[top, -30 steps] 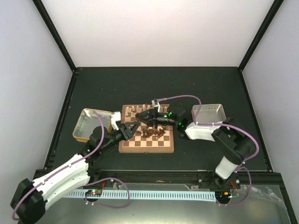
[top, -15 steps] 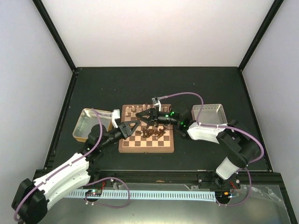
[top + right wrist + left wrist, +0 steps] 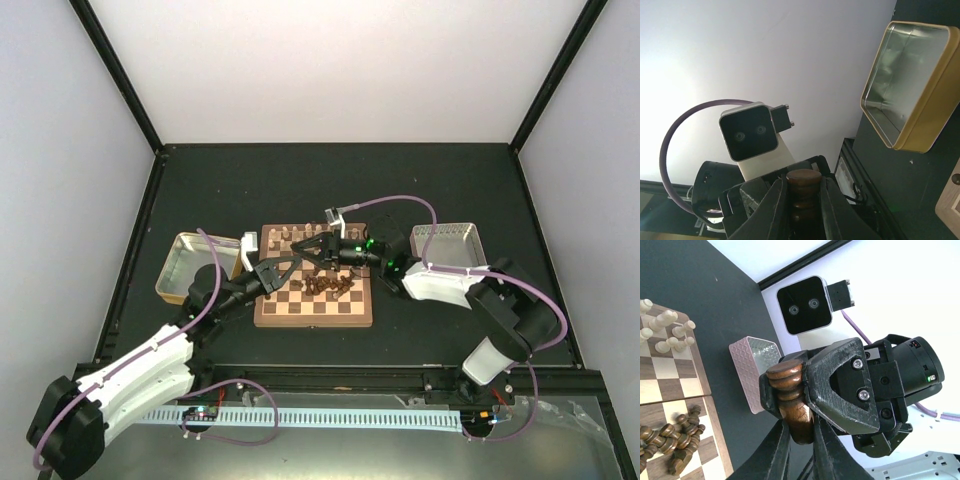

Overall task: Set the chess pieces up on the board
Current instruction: Place the chess piece on the chessboard.

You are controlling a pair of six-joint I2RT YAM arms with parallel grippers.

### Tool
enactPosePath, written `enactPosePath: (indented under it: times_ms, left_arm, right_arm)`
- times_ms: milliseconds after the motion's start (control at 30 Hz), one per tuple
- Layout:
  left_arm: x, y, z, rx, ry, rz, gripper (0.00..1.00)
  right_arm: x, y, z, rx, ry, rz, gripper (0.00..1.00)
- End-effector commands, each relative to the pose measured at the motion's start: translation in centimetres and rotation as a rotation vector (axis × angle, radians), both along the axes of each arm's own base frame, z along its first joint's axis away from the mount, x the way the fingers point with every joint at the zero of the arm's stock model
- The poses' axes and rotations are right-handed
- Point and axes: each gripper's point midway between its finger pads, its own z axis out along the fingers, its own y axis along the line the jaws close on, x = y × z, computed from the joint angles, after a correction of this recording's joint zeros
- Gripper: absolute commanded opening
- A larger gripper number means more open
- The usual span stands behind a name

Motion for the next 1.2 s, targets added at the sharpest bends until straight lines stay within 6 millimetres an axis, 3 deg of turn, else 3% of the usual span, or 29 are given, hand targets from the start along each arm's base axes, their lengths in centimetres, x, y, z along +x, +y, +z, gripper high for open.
enactPosePath:
  times_ms: [0, 133, 267, 533, 800, 1033, 1167]
  left_arm:
    - [0.2, -0.1, 3.0, -0.050, -0.086, -0.007, 0.09]
    - [0.2, -0.2, 2.6, -0.032, -0.082, -0.007, 0.02]
    - [-0.1, -0.3, 1.9, 0.035, -0.116, -0.028, 0.02]
    - [-2.7, -1.8, 2.3, 0.220, -0.306, -0.221, 0.02]
    - [-3.7, -1.9, 3.0, 0.275, -0.391, -0.270, 0.01]
    - [-4.2, -2.0, 3.3, 0.286, -0.421, -0.303, 0.02]
    - [-4.3, -2.2, 3.5, 0.284, -0.429, -0.315, 0.01]
  right_arm:
    - [-1.0, -0.1, 0.9, 0.011, -0.059, 0.038, 0.09]
    - [-1.0, -0.1, 1.0, -0.021, -0.120, 0.046, 0.11]
    - [-0.8, -0.3, 1.1, -0.110, -0.242, 0.043, 0.18]
    - [-1.5, -1.4, 3.5, -0.203, -0.442, 0.130, 0.35]
    - [-2.9, -2.6, 4.0, -0.269, -0.512, 0.227, 0.34]
    - [-3.6, -3.0, 3.4, -0.293, -0.521, 0.260, 0.39]
    - [-3.7, -3.0, 3.3, -0.290, -0.517, 0.270, 0.31]
